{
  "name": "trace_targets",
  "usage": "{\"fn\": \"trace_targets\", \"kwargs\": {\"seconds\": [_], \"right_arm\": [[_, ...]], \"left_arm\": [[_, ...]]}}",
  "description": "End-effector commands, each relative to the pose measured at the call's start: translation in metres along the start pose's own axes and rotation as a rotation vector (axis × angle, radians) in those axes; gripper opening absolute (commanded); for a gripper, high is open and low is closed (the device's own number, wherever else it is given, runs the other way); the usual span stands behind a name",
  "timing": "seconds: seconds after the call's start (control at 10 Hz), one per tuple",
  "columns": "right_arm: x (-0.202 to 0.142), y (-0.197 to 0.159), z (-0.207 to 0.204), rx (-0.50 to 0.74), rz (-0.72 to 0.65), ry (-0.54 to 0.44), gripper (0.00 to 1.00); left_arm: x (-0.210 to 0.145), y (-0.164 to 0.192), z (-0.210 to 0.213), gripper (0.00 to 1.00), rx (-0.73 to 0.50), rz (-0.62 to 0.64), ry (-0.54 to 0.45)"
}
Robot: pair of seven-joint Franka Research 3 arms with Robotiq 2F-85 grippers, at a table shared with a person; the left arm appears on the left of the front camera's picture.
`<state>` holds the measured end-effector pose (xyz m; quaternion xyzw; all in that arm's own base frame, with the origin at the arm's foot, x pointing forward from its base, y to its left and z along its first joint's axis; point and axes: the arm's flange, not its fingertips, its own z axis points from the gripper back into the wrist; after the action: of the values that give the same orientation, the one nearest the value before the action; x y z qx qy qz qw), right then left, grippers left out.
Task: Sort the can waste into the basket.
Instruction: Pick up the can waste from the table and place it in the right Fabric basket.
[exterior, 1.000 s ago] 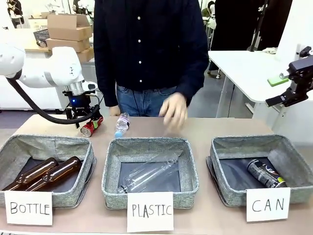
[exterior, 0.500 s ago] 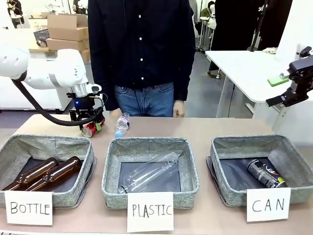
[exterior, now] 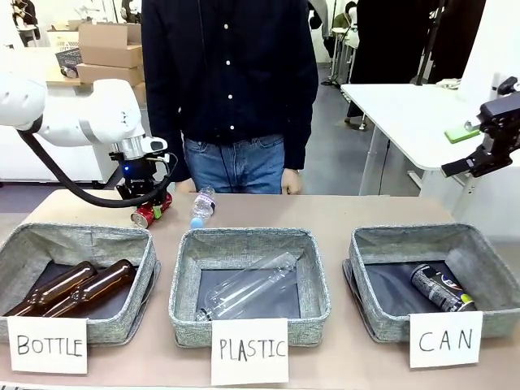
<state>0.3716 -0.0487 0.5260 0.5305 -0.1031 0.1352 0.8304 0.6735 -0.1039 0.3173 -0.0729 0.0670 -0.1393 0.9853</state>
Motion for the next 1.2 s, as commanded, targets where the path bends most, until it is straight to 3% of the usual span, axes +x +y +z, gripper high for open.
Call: {"fn": "trace_targets", "kwargs": {"seconds": [0.0, 0.6, 0.7, 0.8, 1.1], "right_arm": [[-0.001, -0.001, 0.001, -0.009, 0.027, 0.0, 1.0], [-0.001, -0.001, 0.001, -0.009, 0.027, 0.0, 1.0], [-0.001, -0.001, 0.001, -0.009, 0.027, 0.0, 1.0], [-0.001, -0.001, 0.001, -0.009, 0.027, 0.0, 1.0], [-0.001, -0.001, 0.001, -0.009, 0.027, 0.0, 1.0]], "left_arm": [[-0.002, 0.001, 0.007, 0.15, -0.048, 0.0, 0.013], [-0.022, 0.002, 0.038, 0.15, -0.111, 0.005, -0.035], [-0.06, -0.003, 0.07, 0.15, -0.174, -0.095, -0.05], [-0.1, -0.003, 0.097, 0.15, -0.19, -0.158, -0.127], [-0.212, 0.001, 0.137, 0.15, -0.227, -0.384, -0.202]]}}
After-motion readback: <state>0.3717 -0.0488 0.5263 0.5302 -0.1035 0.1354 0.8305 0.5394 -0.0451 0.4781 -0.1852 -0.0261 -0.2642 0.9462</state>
